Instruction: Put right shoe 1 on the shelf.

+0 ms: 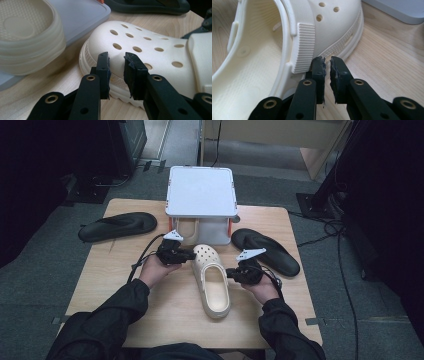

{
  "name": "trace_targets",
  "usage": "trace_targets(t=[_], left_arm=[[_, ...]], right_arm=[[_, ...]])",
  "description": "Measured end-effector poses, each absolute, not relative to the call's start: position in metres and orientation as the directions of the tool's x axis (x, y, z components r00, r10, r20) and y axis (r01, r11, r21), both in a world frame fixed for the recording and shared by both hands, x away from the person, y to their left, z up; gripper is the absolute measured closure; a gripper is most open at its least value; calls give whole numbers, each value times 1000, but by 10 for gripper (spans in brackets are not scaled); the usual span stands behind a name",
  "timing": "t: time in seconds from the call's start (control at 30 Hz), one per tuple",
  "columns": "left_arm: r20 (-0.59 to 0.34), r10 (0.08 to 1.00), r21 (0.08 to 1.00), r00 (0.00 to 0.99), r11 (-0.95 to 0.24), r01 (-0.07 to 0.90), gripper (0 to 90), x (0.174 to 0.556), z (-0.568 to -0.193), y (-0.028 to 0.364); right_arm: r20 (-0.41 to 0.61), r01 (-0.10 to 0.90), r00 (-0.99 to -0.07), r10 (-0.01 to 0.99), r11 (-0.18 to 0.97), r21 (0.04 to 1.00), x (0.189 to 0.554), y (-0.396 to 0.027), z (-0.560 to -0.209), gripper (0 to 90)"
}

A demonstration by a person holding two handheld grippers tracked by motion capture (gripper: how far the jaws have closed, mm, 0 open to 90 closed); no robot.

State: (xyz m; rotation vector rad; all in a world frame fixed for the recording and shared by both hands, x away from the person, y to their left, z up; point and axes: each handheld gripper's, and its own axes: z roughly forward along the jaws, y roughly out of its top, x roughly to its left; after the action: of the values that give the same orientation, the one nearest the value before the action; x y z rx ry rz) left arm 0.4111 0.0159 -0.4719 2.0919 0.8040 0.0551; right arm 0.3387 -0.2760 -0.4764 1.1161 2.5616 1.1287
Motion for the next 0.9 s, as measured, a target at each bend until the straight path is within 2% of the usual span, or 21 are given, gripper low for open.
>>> trace_targets(t=[0.47, 0.5, 0.67, 0.8, 0.9], left_arm=[[-251, 537, 768, 805, -396, 504, 770, 416, -476, 10], [-246, 538, 768, 806, -399, 501, 761, 416, -475, 10], [-229, 536, 752, 813, -433, 498, 720, 416, -468, 9], [-227, 528, 761, 818, -428, 488, 703, 413, -460, 11], [-222, 532, 763, 817, -427, 485, 693, 412, -452, 14]], right_arm=[[172, 605, -688, 705, 427, 672, 324, -271, -474, 817], [158, 603, -683, 713, 429, 673, 324, -272, -473, 772], [149, 585, -677, 721, 403, 704, 323, -276, -465, 741], [201, 562, -667, 717, 307, 768, 322, -281, -451, 678], [198, 526, -686, 700, 289, 799, 318, -276, -442, 569]])
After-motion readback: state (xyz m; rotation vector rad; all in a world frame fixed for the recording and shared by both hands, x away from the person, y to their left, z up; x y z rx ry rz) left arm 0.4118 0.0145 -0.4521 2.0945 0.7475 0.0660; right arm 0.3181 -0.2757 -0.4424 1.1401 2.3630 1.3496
